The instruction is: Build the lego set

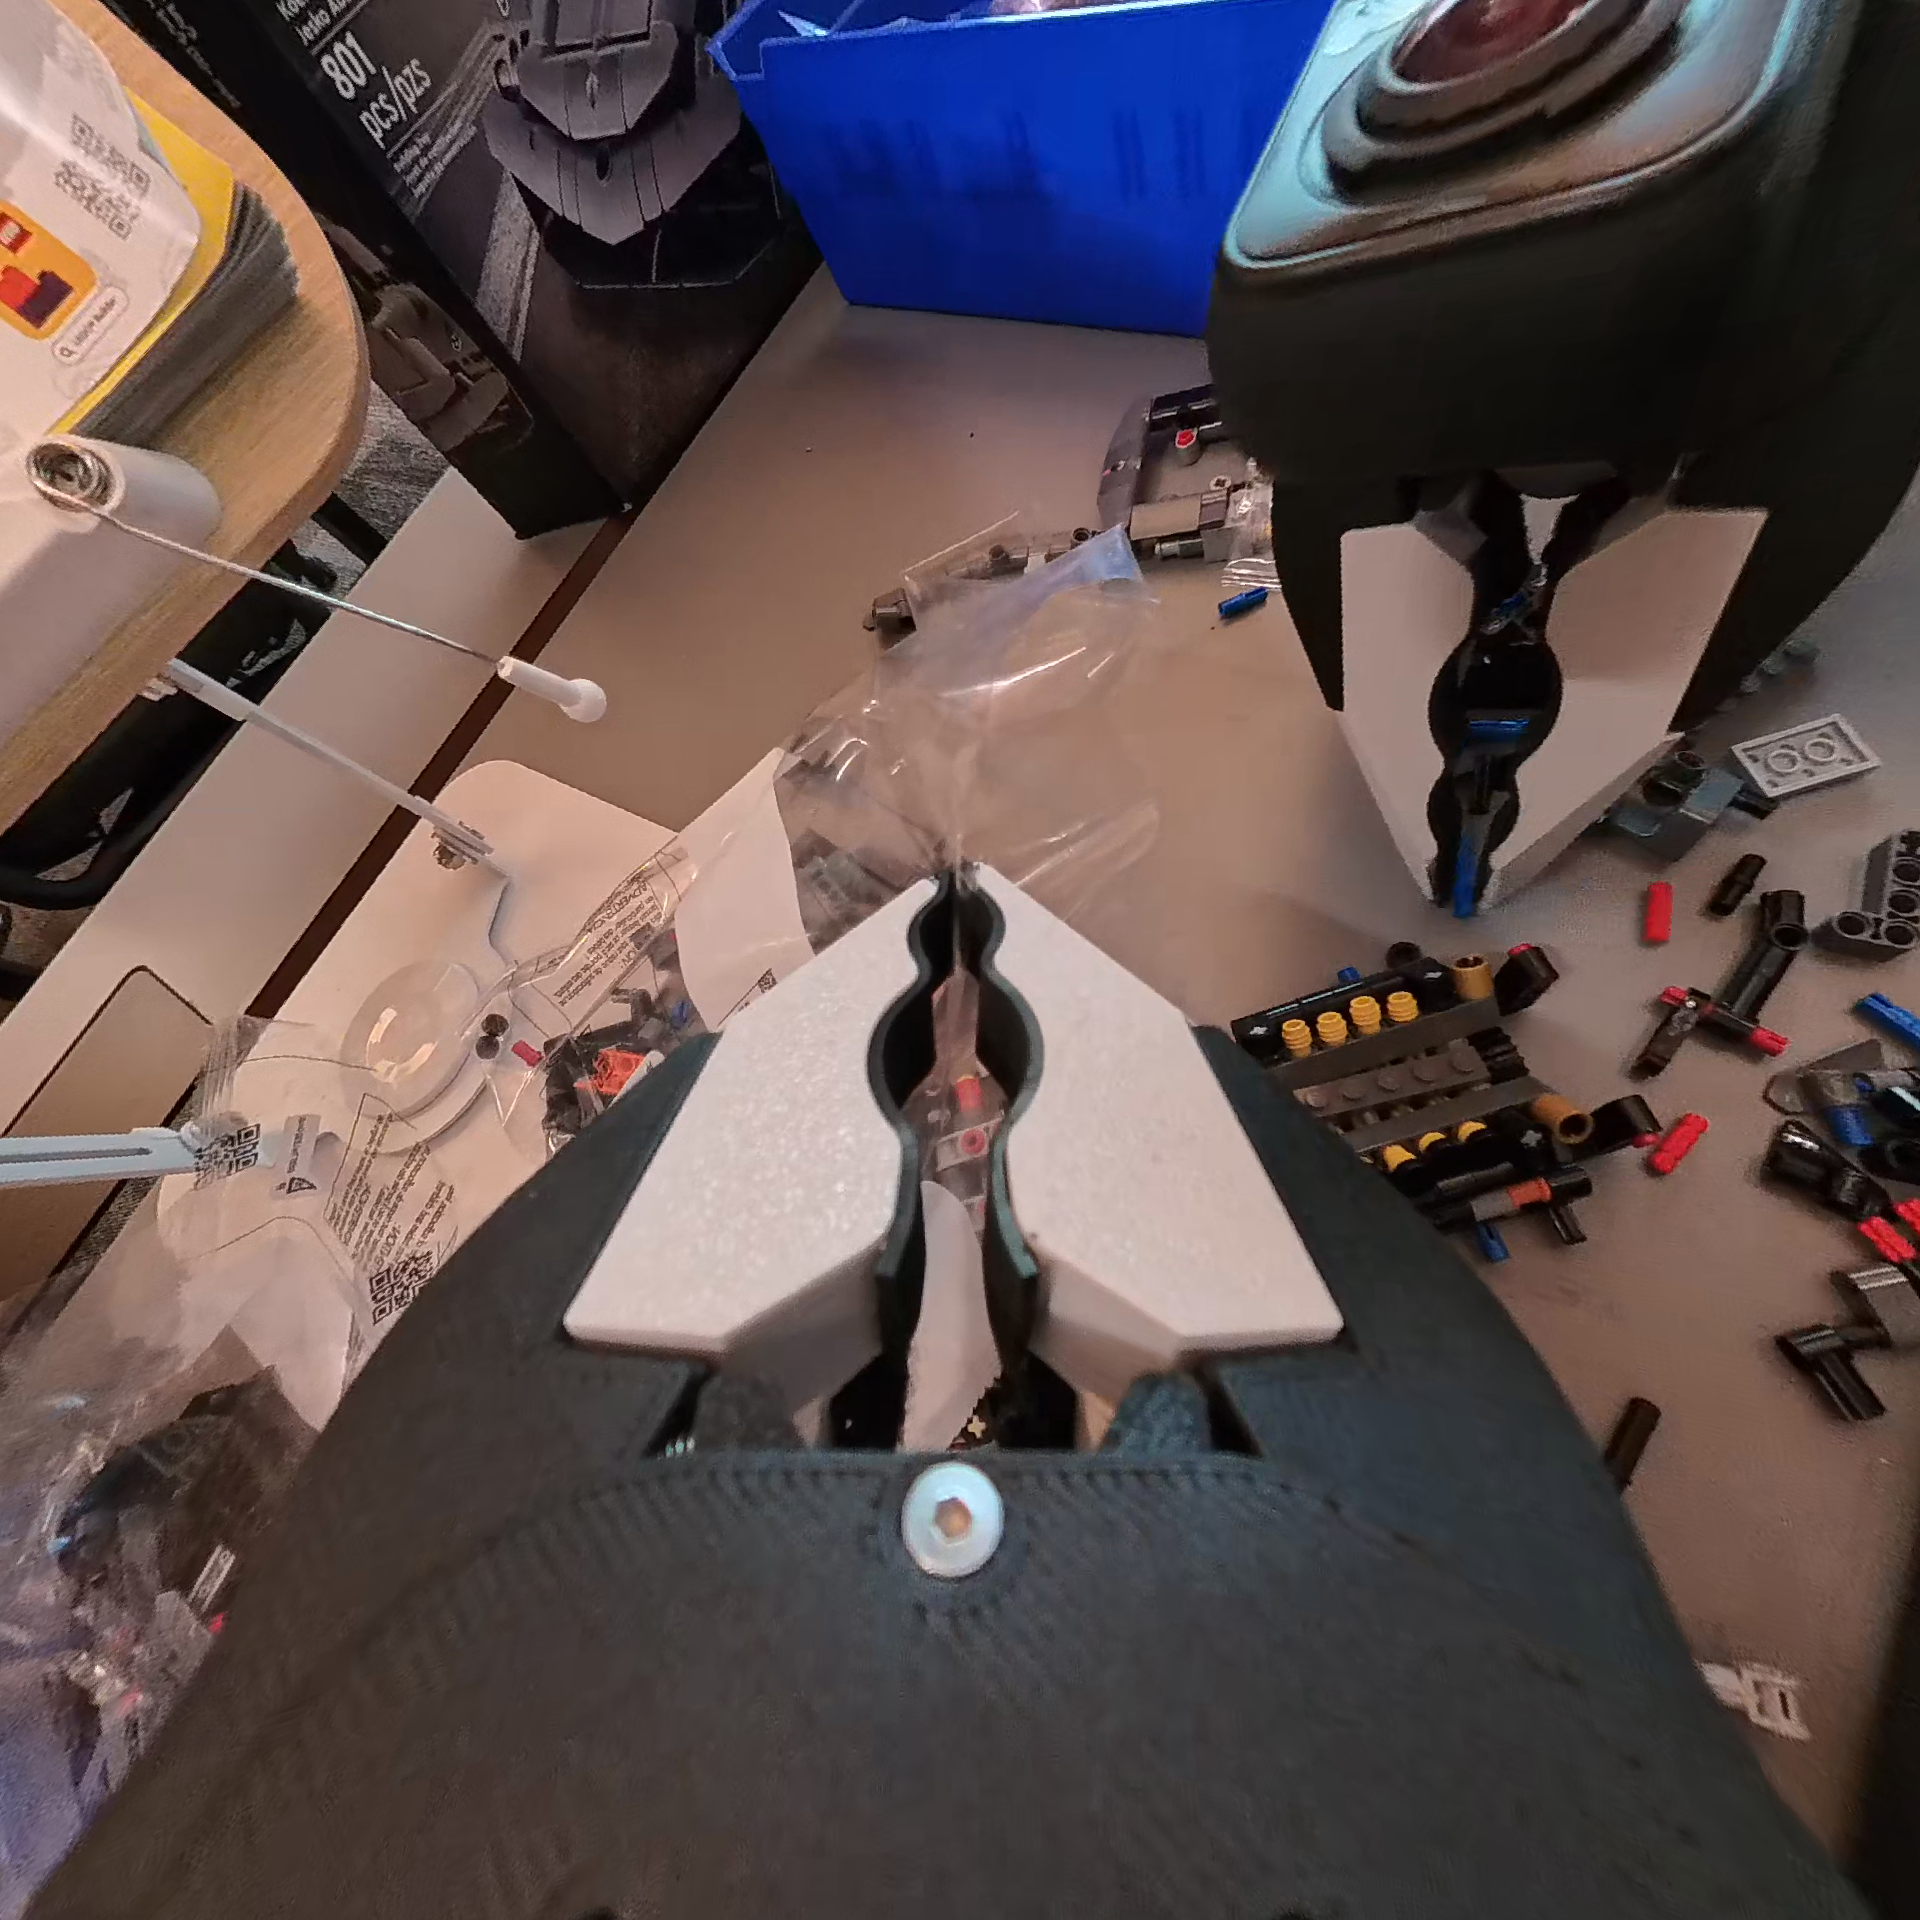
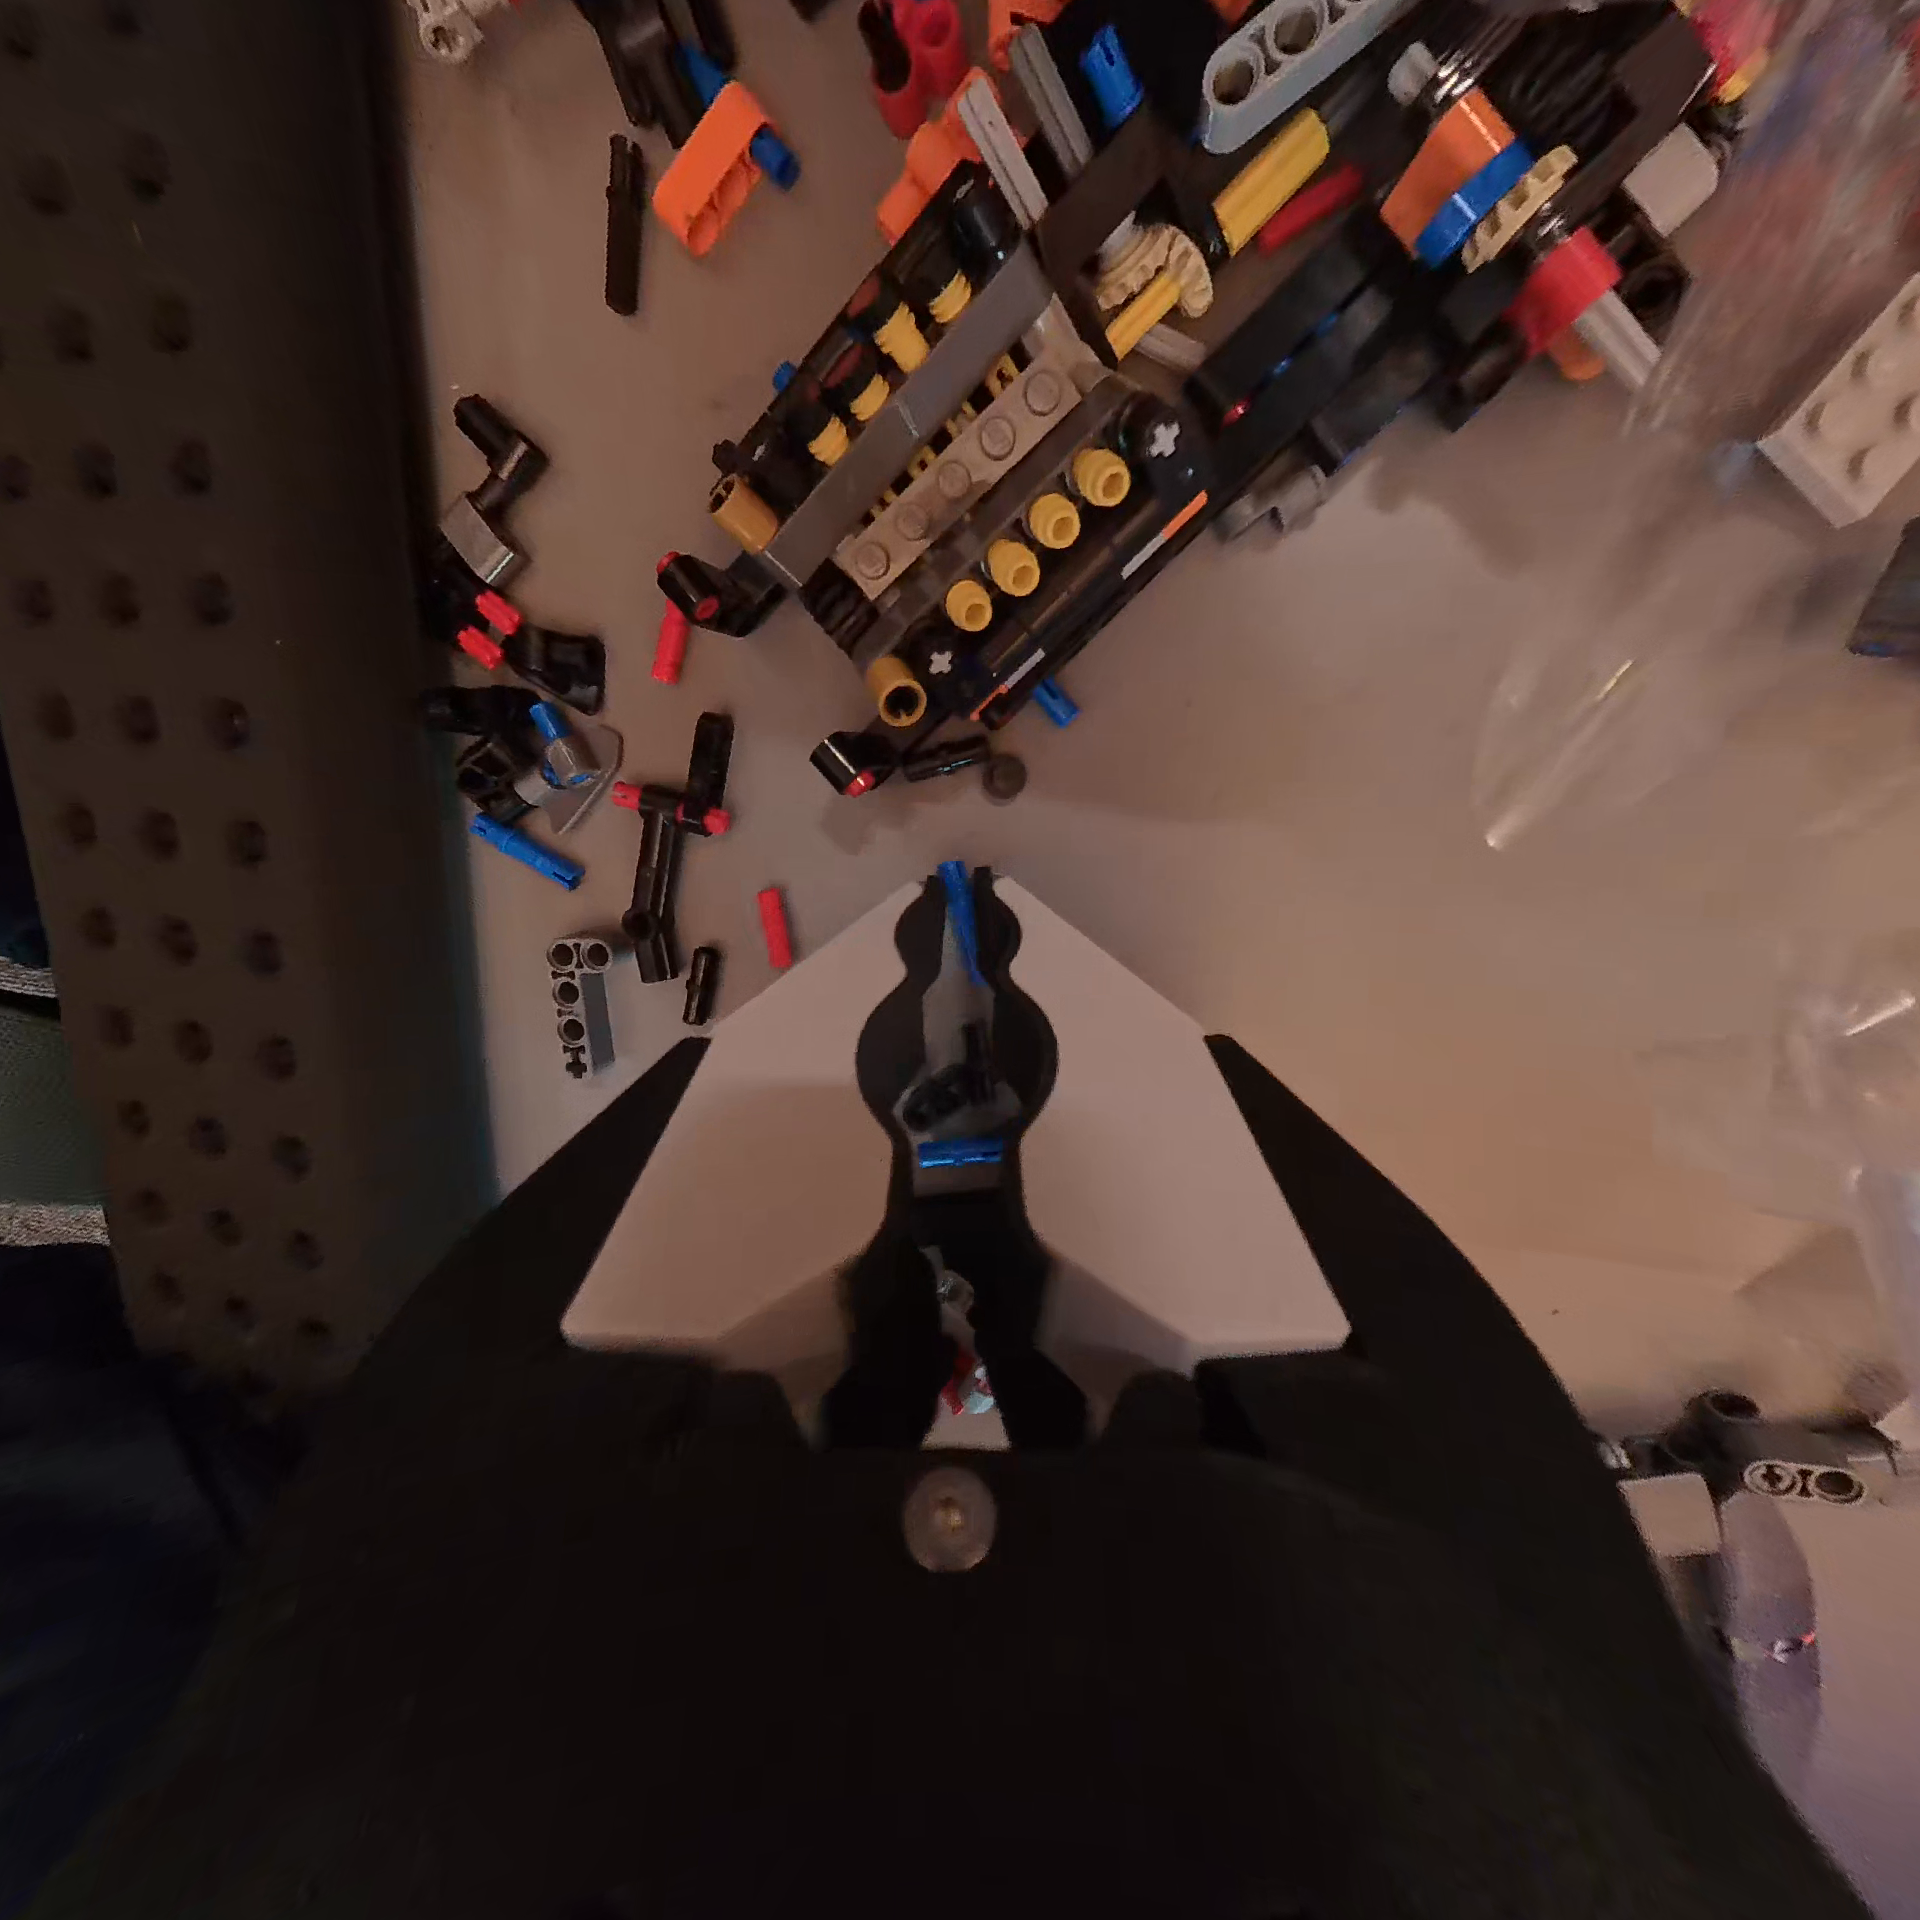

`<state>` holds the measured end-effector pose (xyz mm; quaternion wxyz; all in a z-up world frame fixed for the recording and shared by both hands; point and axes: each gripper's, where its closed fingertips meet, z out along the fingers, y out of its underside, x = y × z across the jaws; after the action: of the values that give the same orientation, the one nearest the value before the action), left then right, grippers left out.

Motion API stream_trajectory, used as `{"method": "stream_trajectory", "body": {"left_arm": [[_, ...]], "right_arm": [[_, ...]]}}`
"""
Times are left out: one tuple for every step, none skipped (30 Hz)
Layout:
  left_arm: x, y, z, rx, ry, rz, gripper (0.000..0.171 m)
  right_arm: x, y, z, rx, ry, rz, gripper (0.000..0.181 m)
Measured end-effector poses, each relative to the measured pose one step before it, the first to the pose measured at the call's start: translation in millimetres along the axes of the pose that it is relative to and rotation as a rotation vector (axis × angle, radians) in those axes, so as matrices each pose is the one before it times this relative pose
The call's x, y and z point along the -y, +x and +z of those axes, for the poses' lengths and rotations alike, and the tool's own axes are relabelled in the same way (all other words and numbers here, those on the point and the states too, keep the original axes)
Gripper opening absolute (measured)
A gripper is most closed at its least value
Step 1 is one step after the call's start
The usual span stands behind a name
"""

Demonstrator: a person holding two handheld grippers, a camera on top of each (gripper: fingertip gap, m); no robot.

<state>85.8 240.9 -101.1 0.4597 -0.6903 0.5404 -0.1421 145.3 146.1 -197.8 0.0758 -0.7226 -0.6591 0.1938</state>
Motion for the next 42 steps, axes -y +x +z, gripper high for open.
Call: {"method": "stream_trajectory", "body": {"left_arm": [[0.01,-0.07,0.0,0.0004,0.00006,0.0002,0.0],[0.01,-0.05,0.04,0.0004,-0.0004,0.0005,0.0],[-0.02,0.09,0.11,0.0003,-0.00049,0.0007,0.0],[0.04,0.06,0.01,0.0002,-0.00016,0.0006,0.0],[-0.04,-0.05,0.03,-0.0003,-0.00026,0.0001,0.0],[0.04,0.02,-0.03,0.0004,0.00028,0.0001,0.0],[0.13,-0.23,-0.2,0.0007,0.00069,-0.0001,0.0],[0.08,-0.15,-0.26,0.0003,0.00076,-0.0009,0.0],[0.07,-0.14,-0.05,0.0001,0.00037,-0.0004,0.0],[0.09,-0.09,0.0,-0.0001,0.00005,-0.0001,0.0],[-0.04,0.11,0.06,0.0001,-0.00018,0.0004,0.0],[0.01,0.07,-0.01,0.0001,-0.0004,0.0006,0.0],[0.01,0.14,0.04,-0.0008,-0.00036,0.0,0.0],[0.15,0.07,0.02,-0.0005,0.00004,0.0001,0.0],[0.05,0.0,-0.02,0.0005,0.00034,0.0003,0.0],[0.13,-0.05,0.06,-0.0001,-0.0001,-0.0002,0.0],[0.02,-0.02,0.15,-0.0005,-0.00025,-0.0006,0.0],[0.06,0.08,0.1,-0.0001,-0.00048,0.0,0.0],[-0.08,0.07,0.03,0.0008,-0.00093,0.0013,0.0],[0.13,-0.13,-0.27,0.0018,-0.00021,0.0013,0.0],[0.23,-0.18,-0.16,0.0014,0.00099,-0.0005,0.0],[0.27,-0.04,0.23,-0.0005,0.00097,-0.0021,0.0],[0.06,0.27,0.51,-0.001,-0.00063,-0.0008,0.0],[-0.17,0.3,0.74,0.0,-0.00191,0.001,0.0],[-0.35,0.32,0.82,0.0009,-0.00251,0.0015,0.0],[-0.33,0.41,0.79,-0.0009,-0.00256,0.0003,0.0],[-0.3,0.24,0.65,-0.001,-0.00152,-0.0003,0.0],[-0.29,0.07,0.31,-0.0003,-0.0013,-0.0005,0.0],[-0.11,-0.11,-0.08,0.0,0.00014,-0.0008,0.0],[0.27,-0.23,-0.22,0.0007,0.00112,-0.0004,0.0],[0.21,-0.17,-0.42,0.001,0.00159,-0.0005,0.0],[0.05,-0.16,-0.31,-0.0001,0.00103,-0.0005,0.0],[0.12,-0.01,-0.29,-0.0004,0.00103,-0.0003,0.0],[-0.09,-0.03,-0.35,0.0002,0.00012,0.0005,0.0],[0.03,-0.1,-0.38,0.0004,0.00043,0.0006,0.0],[0.12,0.0,-0.34,0.0001,0.00102,-0.0001,0.0],[-0.01,-0.01,-0.26,-0.0003,0.00066,-0.0001,0.0],[0.06,0.11,-0.2,-0.0002,0.00032,0.0004,0.0],[0.13,0.14,-0.09,-0.0001,-0.00011,0.0008,0.0],[0.1,0.17,0.03,-0.0002,-0.00021,0.0015,0.0],[0.05,0.23,-0.04,0.0,-0.00052,0.0015,0.0],[-0.19,0.1,0.07,0.0007,-0.0011,0.0016,0.0]], "right_arm": [[0.12,0.22,0.04,-0.0013,-0.0004,-0.0006,0.002],[0.08,0.32,-0.02,-0.0014,-0.0009,0.0008,0.003],[0.05,0.17,-0.01,-0.0007,-0.0004,0.0003,0.002],[-0.05,-0.04,-0.1,0.0001,0.0002,-0.0012,0.002],[0.31,-0.54,-0.53,0.0018,0.0026,-0.0015,0.003],[0.7,-1.56,-1.26,0.007,0.0064,-0.0008,0.002],[1.22,-1.27,-1.84,0.0041,0.01,-0.0026,0.002],[1.67,-0.2,-2.38,-0.0039,0.013,-0.0036,0.002],[1.55,0.58,-2.35,-0.0066,0.0126,-0.0016,0.002],[0.81,1.45,-2.29,-0.0099,0.0081,0.0011,0.002],[0.71,2.64,-2.23,-0.015,0.0074,0.0023,0.002],[1.41,2.44,-2.38,-0.0123,0.0128,0.004,0.002],[2.16,2.92,-2.63,-0.0141,0.0166,0.0047,0.001],[2.96,4.71,-2.85,-0.0258,0.0189,0.0035,0.002],[3.87,5.74,-3.18,-0.0331,0.0214,0.0008,0.002],[4.72,4.52,-3.22,-0.0272,0.0238,-0.0025,0.002],[4.93,3.36,-3.02,-0.0226,0.0222,-0.0057,0.002],[5.06,3.91,-2.93,-0.0302,0.0201,-0.0105,0.002],[5.65,4.09,-2.97,-0.0344,0.0195,-0.0162,0.002],[6.99,3.99,-3.12,-0.0343,0.0228,-0.0203,0.002],[9.33,7.33,-3.66,-0.0529,0.0317,-0.0191,0.002],[11.4,12.91,-4.15,-0.0816,0.0428,-0.0119,0.002],[11.23,14.33,-3.47,-0.0823,0.0439,-0.0036,0.002],[7.81,11.34,-1.66,-0.0606,0.0255,-0.0013,0.002],[3.11,9.57,-0.12,-0.0501,0.0051,0.0045,0.004],[-0.36,3.04,1.21,-0.0105,-0.0038,0.0099,0.005],[-2.88,-1.04,1.61,0.0127,-0.0066,0.0115,0.006],[-4.5,-0.69,1.38,0.0063,-0.0102,0.0058,0.007],[-4.99,0.35,0.66,-0.0023,-0.0131,-0.0003,0.008],[-4.34,-0.23,-0.05,0.0038,-0.0117,0.0016,0.01],[-2.44,-1.09,-0.91,0.012,-0.0035,0.0074,0.011],[-1.01,-2.74,-1.7,0.021,0.0023,0.0079,0.012],[-0.42,-5.61,-2.34,0.0333,0.0038,0.0012,0.012],[-0.45,-8.71,-2.24,0.0457,0.0026,-0.0068,0.011],[-1.66,-11.88,-1.42,0.0608,-0.0026,-0.0076,0.011],[-4.1,-14.63,0.16,0.076,-0.0166,-0.0018,0.011],[-7.24,-15.18,2.24,0.0787,-0.035,0.0003,0.011],[-9.29,-12.84,4.34,0.0628,-0.0475,-0.0038,0.011],[-9.62,-9.99,5.88,0.0472,-0.0521,-0.0046,0.011],[-8.29,-9.48,6.47,0.0511,-0.0496,0.0007,0.011],[-5.56,-8.91,6.52,0.0536,-0.0392,0.005,0.011],[-2.99,-6.53,5.77,0.0415,-0.0281,0.0048,0.013]]}}
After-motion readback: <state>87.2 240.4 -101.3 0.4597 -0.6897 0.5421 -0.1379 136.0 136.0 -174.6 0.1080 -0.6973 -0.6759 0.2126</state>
